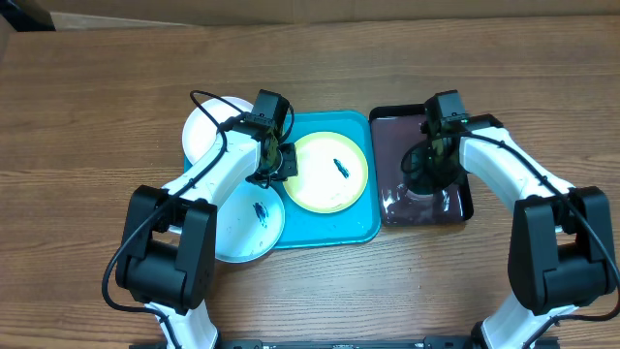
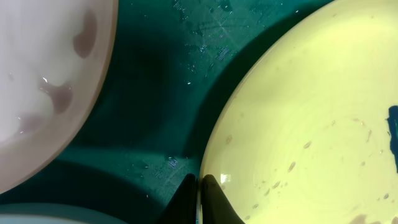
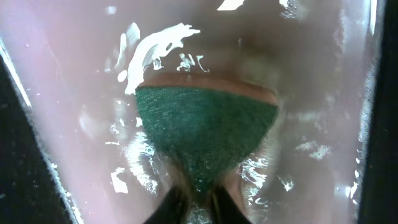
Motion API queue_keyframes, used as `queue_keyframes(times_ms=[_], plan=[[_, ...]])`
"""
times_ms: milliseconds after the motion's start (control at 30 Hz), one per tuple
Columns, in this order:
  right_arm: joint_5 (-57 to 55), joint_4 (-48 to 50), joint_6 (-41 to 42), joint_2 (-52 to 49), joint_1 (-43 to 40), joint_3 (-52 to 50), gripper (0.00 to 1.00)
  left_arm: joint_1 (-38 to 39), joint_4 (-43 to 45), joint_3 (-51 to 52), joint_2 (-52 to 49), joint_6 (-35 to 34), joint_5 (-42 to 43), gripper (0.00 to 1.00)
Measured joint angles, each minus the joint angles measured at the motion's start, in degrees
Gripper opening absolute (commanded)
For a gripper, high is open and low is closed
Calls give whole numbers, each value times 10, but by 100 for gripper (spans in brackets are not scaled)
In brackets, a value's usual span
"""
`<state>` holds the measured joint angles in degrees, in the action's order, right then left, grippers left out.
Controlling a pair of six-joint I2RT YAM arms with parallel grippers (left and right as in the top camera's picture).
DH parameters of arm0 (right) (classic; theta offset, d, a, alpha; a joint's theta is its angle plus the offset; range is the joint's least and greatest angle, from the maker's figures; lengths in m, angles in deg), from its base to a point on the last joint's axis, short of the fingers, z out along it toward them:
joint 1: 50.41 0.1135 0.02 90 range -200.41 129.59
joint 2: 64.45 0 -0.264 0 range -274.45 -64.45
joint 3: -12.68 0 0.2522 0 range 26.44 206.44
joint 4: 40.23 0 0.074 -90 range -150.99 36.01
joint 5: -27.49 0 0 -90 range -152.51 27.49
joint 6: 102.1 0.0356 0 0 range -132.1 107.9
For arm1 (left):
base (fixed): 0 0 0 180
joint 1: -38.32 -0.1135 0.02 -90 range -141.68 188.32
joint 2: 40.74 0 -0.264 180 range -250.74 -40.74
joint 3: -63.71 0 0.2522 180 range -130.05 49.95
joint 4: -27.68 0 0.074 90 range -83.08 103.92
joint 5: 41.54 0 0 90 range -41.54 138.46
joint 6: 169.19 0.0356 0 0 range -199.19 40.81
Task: Clean dirty plates on tray and stack at the side
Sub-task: 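Reach the right gripper into the black tray and grasp the green sponge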
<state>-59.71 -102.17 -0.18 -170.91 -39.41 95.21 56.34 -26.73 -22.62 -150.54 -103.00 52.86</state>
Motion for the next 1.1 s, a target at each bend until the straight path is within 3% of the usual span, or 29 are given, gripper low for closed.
queue_keyframes(times_ms=[67, 133, 567, 1100], plan=[[0, 6, 3, 0, 7, 0, 65, 0, 0, 0, 0, 0, 0, 7], [-1, 12, 2, 0, 12, 0, 70, 0, 0, 0, 0, 0, 0, 8], [-52, 83, 1, 0, 15, 0, 65, 0, 0, 0, 0, 0, 0, 8], [-61, 85, 1, 0, 15, 0, 62, 0, 0, 0, 0, 0, 0, 9]])
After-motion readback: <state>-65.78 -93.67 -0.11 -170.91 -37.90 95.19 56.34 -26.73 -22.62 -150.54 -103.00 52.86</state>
